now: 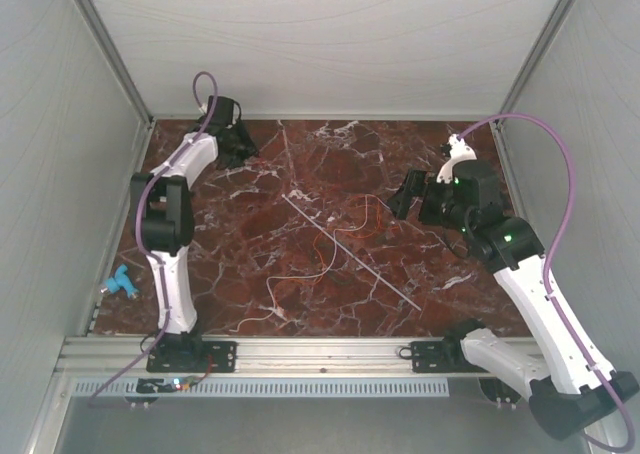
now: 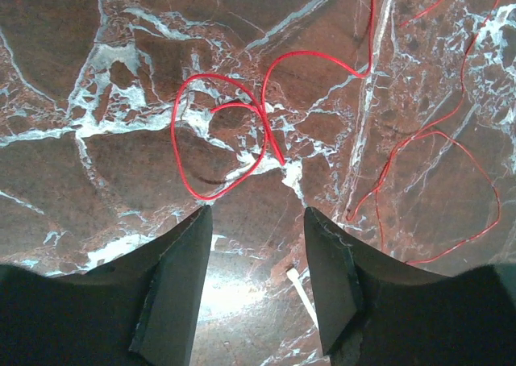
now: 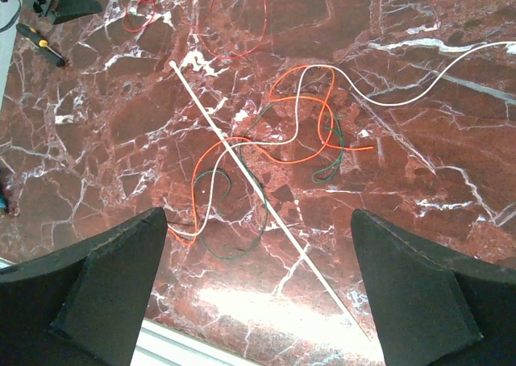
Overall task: Zip-tie the wires
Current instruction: Pick up the cable at the center of the board.
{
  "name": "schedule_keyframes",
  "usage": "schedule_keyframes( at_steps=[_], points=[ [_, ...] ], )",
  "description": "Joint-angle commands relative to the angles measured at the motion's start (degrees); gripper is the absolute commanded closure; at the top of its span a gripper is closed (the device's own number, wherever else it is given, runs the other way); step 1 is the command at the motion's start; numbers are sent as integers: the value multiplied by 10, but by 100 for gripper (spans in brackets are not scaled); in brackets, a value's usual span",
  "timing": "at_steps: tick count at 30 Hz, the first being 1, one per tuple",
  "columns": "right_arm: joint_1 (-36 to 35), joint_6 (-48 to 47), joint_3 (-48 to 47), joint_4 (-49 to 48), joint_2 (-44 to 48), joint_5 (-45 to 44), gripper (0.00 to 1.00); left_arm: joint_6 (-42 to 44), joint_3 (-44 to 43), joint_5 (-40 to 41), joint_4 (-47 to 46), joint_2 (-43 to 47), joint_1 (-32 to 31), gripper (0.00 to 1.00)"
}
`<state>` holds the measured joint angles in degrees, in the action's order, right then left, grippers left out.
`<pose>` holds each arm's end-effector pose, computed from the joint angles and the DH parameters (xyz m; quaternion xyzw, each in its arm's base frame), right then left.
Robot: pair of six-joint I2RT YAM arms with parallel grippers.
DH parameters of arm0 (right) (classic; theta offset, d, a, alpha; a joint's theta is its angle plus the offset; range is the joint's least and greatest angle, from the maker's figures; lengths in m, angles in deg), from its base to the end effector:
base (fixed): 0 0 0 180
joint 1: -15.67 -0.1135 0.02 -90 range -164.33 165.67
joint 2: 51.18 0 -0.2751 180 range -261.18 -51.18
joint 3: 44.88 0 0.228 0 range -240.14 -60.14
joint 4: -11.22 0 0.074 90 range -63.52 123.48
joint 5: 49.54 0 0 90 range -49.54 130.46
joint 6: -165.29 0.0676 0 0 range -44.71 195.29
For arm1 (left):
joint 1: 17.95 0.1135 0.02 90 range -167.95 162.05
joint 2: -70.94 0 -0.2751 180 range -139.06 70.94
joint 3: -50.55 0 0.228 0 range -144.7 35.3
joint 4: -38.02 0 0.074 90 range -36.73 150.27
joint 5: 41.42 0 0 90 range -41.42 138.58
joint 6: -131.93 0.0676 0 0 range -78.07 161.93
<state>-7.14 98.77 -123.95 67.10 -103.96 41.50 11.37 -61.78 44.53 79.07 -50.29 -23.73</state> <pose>0.1665 0.0714 0.3636 0.0005 0.8642 0.2050 0.4595 0.4760 -0.0530 0.2052 -0.1896 0.9197 -0.1383 0.3148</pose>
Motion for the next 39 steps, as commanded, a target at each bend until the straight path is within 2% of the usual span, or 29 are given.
schedule_keyframes(
  at_steps=[1,7,16,21,26,34,36,39],
  points=[
    [2,4,3,9,10,-11,3,-21,-7,36,-10,-16,-1,51],
    [3,-6,3,8,-1,-10,3,-45,5,38,-8,-35,2,57],
    [9,-28,-6,0,-27,-2,3,-81,24,28,-25,-58,14,60],
    [13,-32,-9,-2,-36,2,3,-105,15,49,-8,-74,13,66],
    [18,-33,-9,-3,-38,7,3,-119,13,43,-2,-92,14,67],
    [25,-35,-11,-2,-41,13,3,-121,-21,57,10,-109,6,89],
    [25,-35,-12,-4,-42,15,3,-119,-26,60,14,-113,3,100],
    [26,-35,-15,-5,-46,17,3,-110,-24,67,16,-109,0,100]
  ],
)
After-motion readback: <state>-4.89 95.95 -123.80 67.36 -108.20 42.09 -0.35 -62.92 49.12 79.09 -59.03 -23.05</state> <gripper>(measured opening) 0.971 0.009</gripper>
